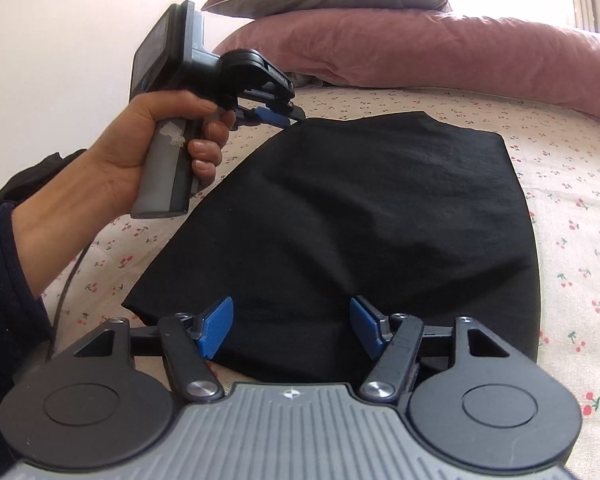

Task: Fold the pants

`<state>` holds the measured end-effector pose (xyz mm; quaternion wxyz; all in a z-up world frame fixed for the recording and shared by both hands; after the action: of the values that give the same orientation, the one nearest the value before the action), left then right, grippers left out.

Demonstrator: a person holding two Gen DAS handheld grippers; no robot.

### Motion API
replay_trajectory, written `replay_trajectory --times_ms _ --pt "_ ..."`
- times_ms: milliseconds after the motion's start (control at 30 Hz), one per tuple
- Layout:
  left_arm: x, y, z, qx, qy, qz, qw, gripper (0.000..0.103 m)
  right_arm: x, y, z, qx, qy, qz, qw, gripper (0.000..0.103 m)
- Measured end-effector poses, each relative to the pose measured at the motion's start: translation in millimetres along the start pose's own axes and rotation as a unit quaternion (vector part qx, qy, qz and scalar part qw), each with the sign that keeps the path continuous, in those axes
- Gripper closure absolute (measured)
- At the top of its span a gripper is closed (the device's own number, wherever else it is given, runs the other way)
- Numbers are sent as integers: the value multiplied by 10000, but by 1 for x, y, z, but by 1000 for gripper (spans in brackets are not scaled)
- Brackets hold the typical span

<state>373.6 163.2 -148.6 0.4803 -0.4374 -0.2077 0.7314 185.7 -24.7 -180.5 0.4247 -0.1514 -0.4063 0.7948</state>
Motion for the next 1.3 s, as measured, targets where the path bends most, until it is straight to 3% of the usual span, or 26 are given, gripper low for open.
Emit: replay_trajectory --times_ms 33,100,133,167,300,367,400,500,633,767,933,1000,1100,1167,1200,1233,1300 --pt "-3 1 8 -24 -70 -65 10000 83 2 1 -1 -9 44 109 9999 40" --pt "-6 7 26 -112 -339 -190 9992 63 1 1 3 2 38 175 9998 40" --pt "-4 11 34 -147 -403 -147 9990 33 -1 -2 6 35 -79 132 9999 40" --pt "-2 17 41 -134 -421 -42 9990 21 -6 -6 11 36 -202 23 9998 41" --pt "2 28 62 206 -201 325 9991 21 -53 -29 45 -427 -198 -629 9969 40" --pt "1 33 67 334 -33 528 9980 15 -86 -34 55 -558 -65 -1069 9927 40" --pt "-1 41 63 607 121 669 9958 14 -104 -35 57 -572 -24 -1335 9894 40" --pt "3 65 49 1234 263 1061 9863 14 -151 -32 54 -517 100 -2106 9761 45" --pt "2 76 43 1348 33 857 9872 17 -187 -25 34 -420 -123 -2876 9568 51" --pt "-4 79 42 1421 22 749 9870 17 -191 -14 13 -410 -386 -3231 9447 52" --pt "-16 86 40 1488 -86 362 9882 17 -178 -24 4 -338 -377 -2865 9567 52" --pt "-24 90 41 1553 33 317 9873 16 -173 -26 2 -234 -388 -2724 9611 63" --pt "-26 94 37 1485 -200 140 9886 19 -170 -25 0 -206 -176 -2537 9669 73" --pt "-26 93 39 1325 -378 51 9905 45 -171 -23 -1 -188 -12 -2456 9692 91" --pt "-28 92 40 1271 -378 27 9912 50 -170 -24 -2 -184 26 -2375 9712 94" --pt "-27 89 43 1193 -372 38 9921 61 -169 -25 -1 -178 59 -2288 9733 101" --pt "-28 82 47 1047 -349 29 9939 76 -165 -31 3 -177 186 -2147 9763 103"
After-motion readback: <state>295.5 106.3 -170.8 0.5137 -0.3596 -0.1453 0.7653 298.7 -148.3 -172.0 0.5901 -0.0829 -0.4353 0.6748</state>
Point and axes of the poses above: each gripper's, at about its wrist camera, not at the fingertips, and z roughly against the way its jaws point, x to its left, y to its underside, the point moved 9 cm from there along -z, roughly the way its jaws point, and after that the axes turned 5 degrees about z, right-handed, at the moved point
